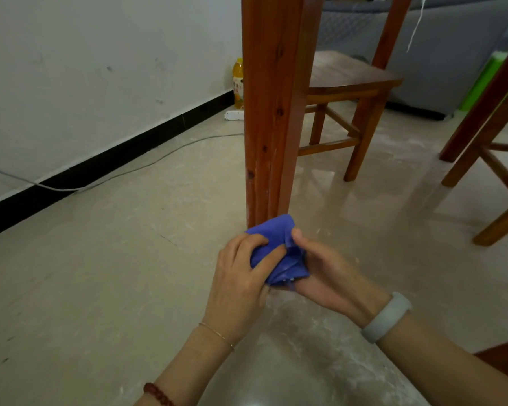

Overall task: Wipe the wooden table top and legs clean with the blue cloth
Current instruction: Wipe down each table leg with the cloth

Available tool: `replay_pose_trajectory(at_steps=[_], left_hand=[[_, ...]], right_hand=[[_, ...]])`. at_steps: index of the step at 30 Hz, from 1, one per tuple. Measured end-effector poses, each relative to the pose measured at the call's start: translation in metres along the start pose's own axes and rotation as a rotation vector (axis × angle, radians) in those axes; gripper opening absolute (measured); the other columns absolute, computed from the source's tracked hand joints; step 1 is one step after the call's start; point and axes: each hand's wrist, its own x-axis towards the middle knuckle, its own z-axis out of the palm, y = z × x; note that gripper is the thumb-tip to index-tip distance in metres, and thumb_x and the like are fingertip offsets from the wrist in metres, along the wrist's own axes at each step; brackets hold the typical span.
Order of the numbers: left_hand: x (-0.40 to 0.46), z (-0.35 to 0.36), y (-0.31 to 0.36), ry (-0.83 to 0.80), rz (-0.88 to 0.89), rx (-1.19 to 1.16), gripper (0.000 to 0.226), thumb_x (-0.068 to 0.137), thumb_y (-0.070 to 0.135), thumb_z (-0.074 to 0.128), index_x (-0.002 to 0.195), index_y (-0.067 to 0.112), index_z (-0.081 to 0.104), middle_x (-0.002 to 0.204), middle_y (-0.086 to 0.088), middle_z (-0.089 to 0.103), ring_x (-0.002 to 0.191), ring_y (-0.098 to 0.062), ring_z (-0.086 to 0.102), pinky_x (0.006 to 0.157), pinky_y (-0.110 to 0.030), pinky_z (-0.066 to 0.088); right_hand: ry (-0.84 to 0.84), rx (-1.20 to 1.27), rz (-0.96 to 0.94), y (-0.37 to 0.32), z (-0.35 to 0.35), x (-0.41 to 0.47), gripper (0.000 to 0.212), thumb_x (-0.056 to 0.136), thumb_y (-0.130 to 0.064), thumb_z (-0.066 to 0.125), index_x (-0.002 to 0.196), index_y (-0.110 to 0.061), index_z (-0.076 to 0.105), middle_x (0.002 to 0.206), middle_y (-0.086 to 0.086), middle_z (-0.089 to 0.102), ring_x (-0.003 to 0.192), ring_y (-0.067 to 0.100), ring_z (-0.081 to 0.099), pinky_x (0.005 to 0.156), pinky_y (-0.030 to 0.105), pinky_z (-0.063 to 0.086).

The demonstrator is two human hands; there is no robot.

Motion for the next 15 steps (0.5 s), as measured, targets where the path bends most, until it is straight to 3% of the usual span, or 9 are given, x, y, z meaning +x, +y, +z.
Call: replay_pose_trajectory(at_steps=[3,6,8,10,12,15], left_hand=[[0.003,-0.004,0.001,0.044,0.049,-0.017,0.041,0.082,0.013,0.05,0.123,0.018,0.051,0.121,-0.006,0.05,0.115,-0.026,0.043,0.097,-0.034,0.038],[0.006,-0.01,0.002,0.04,0.139,-0.083,0.033,0.079,0.007,0.055,0.111,0.009,0.063,0.12,-0.011,0.06,0.118,-0.028,0.047,0.1,-0.037,0.04],[0.009,-0.014,0.0,0.069,0.136,-0.104,0.03,0.079,0.01,0.056,0.108,0.01,0.064,0.115,-0.01,0.063,0.112,-0.026,0.053,0.093,-0.037,0.045],[0.015,-0.021,-0.006,0.131,0.058,-0.12,0.03,0.079,0.013,0.054,0.109,0.014,0.06,0.111,-0.011,0.063,0.105,-0.023,0.056,0.088,-0.035,0.046],[0.032,-0.03,-0.015,0.178,-0.036,-0.121,0.03,0.079,0.013,0.053,0.108,0.014,0.06,0.108,-0.01,0.062,0.101,-0.021,0.055,0.087,-0.031,0.044],[0.073,-0.042,-0.025,0.197,-0.161,-0.136,0.032,0.082,0.018,0.048,0.111,0.012,0.059,0.107,-0.004,0.057,0.103,-0.013,0.051,0.09,-0.024,0.04]], right_hand=[[0.129,-0.093,-0.081,-0.008,0.009,0.006,0.065,0.07,-0.018,0.076,0.123,0.006,0.048,0.111,0.025,0.061,0.099,0.034,0.063,0.08,0.038,0.054],[0.3,-0.193,-0.151,-0.019,0.018,0.01,0.038,0.074,-0.01,0.065,0.107,0.007,0.057,0.085,0.016,0.068,0.072,0.023,0.067,0.057,0.027,0.052],[0.48,-0.445,-0.244,-0.028,0.022,0.012,0.04,0.075,-0.01,0.066,0.112,0.002,0.056,0.094,0.01,0.069,0.08,0.02,0.067,0.063,0.027,0.052],[0.69,-0.857,-0.444,-0.044,0.03,0.01,0.042,0.078,-0.013,0.07,0.116,-0.011,0.051,0.11,0.003,0.061,0.096,0.016,0.06,0.078,0.026,0.047],[0.673,-1.192,-0.694,-0.06,0.045,0.004,0.041,0.08,-0.025,0.068,0.115,-0.023,0.047,0.116,0.002,0.054,0.102,0.013,0.054,0.085,0.028,0.047],[0.581,-1.672,-1.098,-0.085,0.072,0.002,0.06,0.078,-0.035,0.059,0.13,-0.016,0.036,0.117,0.007,0.05,0.103,0.014,0.05,0.089,0.028,0.044]])
